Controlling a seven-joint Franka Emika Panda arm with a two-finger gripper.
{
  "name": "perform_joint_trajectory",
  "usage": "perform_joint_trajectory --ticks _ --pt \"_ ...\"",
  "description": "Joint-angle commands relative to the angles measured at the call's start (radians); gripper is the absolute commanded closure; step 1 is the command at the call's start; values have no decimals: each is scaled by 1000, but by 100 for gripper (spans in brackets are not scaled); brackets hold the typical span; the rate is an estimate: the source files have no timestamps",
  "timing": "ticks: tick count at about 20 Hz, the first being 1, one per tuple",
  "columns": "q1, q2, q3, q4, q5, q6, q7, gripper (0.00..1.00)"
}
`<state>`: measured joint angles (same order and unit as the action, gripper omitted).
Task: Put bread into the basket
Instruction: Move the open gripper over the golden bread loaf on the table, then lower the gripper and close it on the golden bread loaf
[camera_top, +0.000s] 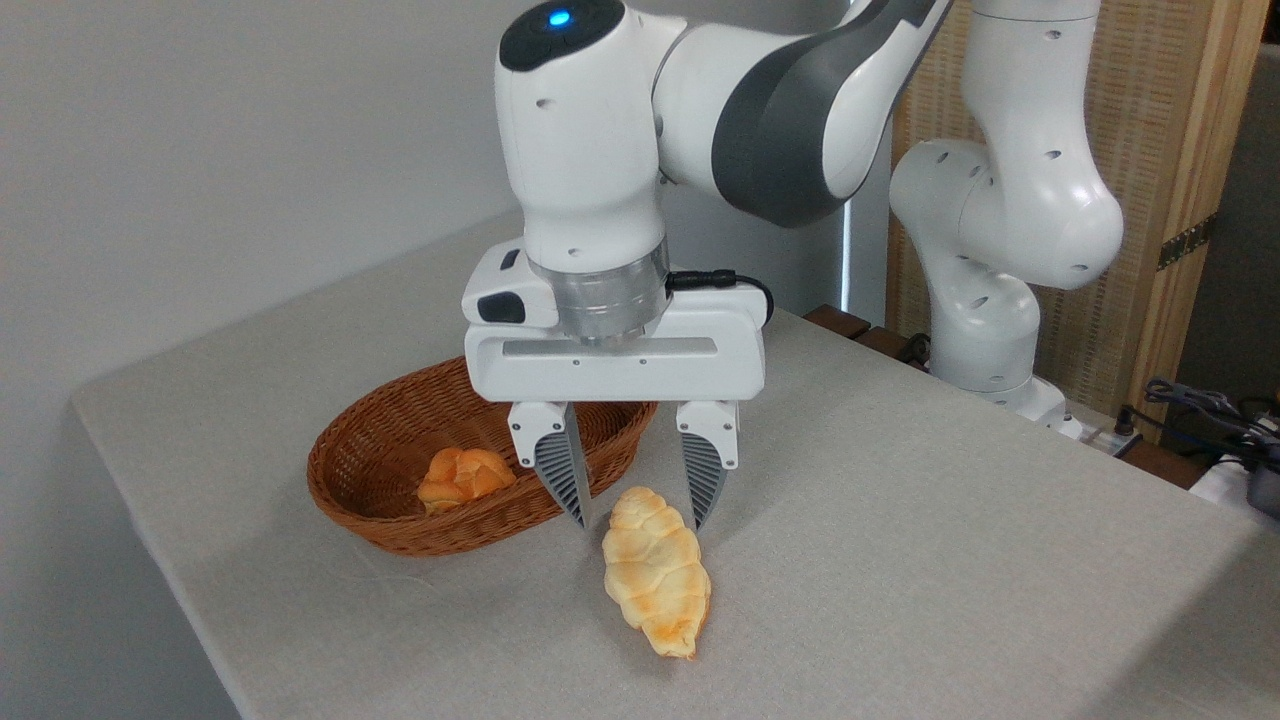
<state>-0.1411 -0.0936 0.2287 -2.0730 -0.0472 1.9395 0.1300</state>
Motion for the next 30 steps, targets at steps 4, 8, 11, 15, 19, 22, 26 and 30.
perform_joint_trajectory --ticks 4,8,11,15,19,22,26,30 --pt "-34 -11 0 -61 6 79 -67 0" --pt "-46 6 -2 -73 6 90 -69 0" --pt "-52 18 -6 -75 7 91 -69 0" --pt "-52 18 -12 -93 41 90 -67 0" --pt "-52 18 -34 -113 64 87 -70 0" --pt "-52 17 -34 -113 102 62 -69 0" --pt "-52 14 -37 -113 141 35 -47 1" --pt "-52 14 -46 -111 156 33 -17 44"
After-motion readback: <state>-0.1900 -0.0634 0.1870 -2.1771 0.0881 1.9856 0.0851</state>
